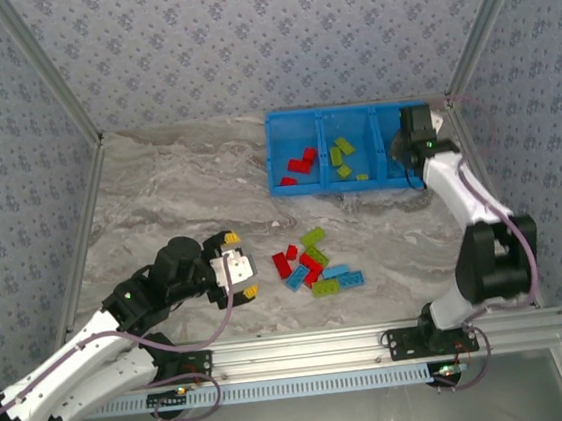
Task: Sort the legos into containers by color
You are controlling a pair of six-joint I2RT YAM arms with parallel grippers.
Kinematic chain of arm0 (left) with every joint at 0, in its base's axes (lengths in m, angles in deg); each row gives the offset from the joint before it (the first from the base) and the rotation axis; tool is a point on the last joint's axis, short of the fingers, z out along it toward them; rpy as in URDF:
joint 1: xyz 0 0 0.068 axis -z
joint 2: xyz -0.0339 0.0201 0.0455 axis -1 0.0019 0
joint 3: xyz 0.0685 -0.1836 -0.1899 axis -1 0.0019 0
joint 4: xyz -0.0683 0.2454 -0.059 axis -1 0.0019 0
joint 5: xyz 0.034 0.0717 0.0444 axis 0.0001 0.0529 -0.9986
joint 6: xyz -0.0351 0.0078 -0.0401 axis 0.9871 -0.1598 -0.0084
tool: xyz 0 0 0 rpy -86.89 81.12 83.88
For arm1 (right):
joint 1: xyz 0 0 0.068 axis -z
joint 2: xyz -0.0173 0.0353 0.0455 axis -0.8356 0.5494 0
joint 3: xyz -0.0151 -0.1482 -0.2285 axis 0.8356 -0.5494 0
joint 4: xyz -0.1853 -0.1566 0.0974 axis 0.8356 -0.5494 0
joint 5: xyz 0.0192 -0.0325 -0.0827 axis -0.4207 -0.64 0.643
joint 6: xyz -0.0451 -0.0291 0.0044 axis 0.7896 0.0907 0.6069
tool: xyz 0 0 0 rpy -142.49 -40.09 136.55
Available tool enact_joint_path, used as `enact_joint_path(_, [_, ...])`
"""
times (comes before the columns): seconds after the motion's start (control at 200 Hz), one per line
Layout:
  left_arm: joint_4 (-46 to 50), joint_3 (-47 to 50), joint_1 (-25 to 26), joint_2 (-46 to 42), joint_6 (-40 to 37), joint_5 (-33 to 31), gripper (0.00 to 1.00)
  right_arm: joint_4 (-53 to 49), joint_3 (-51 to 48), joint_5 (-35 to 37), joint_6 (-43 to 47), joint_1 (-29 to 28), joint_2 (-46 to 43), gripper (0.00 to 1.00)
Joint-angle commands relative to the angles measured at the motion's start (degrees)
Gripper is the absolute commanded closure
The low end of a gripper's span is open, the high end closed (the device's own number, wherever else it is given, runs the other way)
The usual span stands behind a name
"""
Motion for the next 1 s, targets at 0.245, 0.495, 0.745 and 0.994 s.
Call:
enact_joint_path(0.245, [-0.8,0.0,-0.3,1.1,1.1,-2.2,0.01,-11.3,16.4,-6.2,1.5,4.1,12.2,0.31])
enact_joint_path(0.495, [-4.2,-0.7,-0.8,3.7,8.7,-7.0,0.01,-10.4,-1.8,-9.2,-0.3,-1.0,-9.5,0.24])
enact_joint_path(0.745, [-2.7,-15.5,-1.3,17.6,36.3,-3.9,0.01,-16.1,-15.5,-16.6,3.2,-12.8,-37.1,0.10])
enact_joint_path(0.994, [-2.5,-30.2,2.0,42.1,51.3,-9.9,0.01,-34.4,-18.2,-23.5,1.4,-18.6,-45.7,0.00])
